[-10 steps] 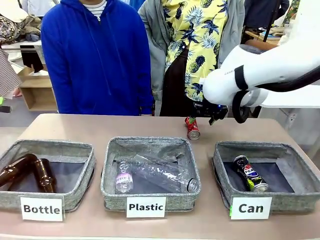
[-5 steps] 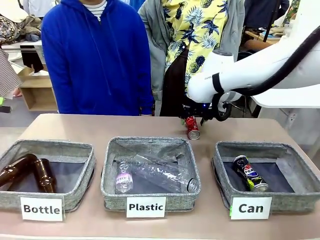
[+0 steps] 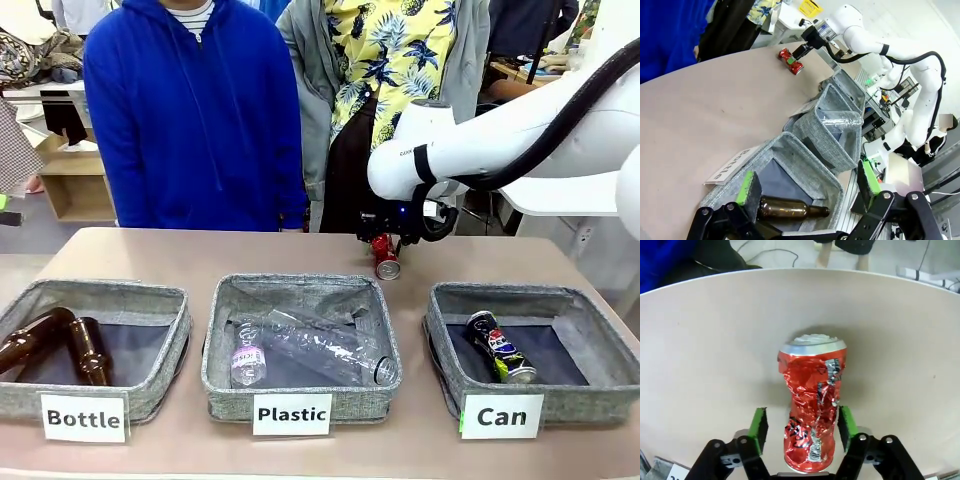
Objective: Sort the can waste into the basket.
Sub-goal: Pick up the can waste from the table and place it in the right Fabric basket.
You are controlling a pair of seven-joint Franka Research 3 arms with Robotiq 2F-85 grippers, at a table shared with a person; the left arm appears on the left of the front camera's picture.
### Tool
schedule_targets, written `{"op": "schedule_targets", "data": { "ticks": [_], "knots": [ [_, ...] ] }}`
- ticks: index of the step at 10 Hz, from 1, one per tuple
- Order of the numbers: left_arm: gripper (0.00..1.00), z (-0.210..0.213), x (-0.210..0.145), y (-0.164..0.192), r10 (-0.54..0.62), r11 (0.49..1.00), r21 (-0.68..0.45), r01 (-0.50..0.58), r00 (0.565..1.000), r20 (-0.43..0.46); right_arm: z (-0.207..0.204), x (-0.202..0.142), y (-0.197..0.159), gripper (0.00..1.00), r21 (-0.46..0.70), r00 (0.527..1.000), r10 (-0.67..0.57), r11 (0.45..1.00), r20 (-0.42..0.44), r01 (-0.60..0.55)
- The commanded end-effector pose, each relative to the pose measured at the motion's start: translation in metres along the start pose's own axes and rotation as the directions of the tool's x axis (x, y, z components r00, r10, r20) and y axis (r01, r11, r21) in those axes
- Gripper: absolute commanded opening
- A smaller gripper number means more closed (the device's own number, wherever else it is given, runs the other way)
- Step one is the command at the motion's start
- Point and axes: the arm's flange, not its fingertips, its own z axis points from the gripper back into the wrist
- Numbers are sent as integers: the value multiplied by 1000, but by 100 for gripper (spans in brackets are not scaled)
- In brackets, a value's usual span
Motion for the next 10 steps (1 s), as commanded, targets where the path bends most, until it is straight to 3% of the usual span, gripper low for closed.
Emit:
{"op": "schedule_targets", "data": {
  "ticks": [1,3,4,6,10],
  "knots": [
    [100,0,-2,-3,-20,1000,7,20,1000,1,-8,11,9,0,-76,1000,-28,997,-4,28],
    [100,0,-2,-3,-20,1000,7,20,1000,1,-17,12,10,0,-81,999,-29,996,-31,27],
    [100,0,-2,-3,-20,1000,7,20,1000,1,-21,11,8,5,-88,998,-29,996,-49,24],
    [100,0,-2,-3,-20,1000,7,20,1000,1,-24,9,3,0,-74,998,-31,997,-58,27],
    [100,0,-2,-3,-20,1000,7,20,1000,1,17,-13,-8,0,-31,999,10,999,-44,-11]
  ]
}}
